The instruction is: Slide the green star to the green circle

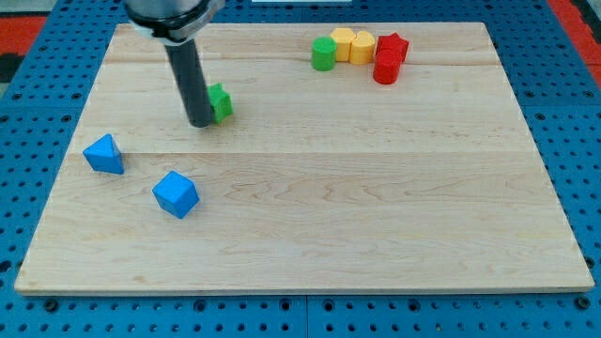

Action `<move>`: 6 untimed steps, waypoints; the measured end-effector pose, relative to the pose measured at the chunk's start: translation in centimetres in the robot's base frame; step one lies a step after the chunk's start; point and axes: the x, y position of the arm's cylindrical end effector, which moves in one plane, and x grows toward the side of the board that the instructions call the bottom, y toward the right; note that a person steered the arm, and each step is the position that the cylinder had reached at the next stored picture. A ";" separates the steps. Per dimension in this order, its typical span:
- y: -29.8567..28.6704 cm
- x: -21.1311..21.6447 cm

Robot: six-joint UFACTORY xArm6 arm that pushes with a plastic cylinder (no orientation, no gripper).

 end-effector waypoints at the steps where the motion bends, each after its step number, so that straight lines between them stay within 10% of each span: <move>1: 1.8 -1.0; 3: -10.7 -0.4; 6: -0.5 -3.8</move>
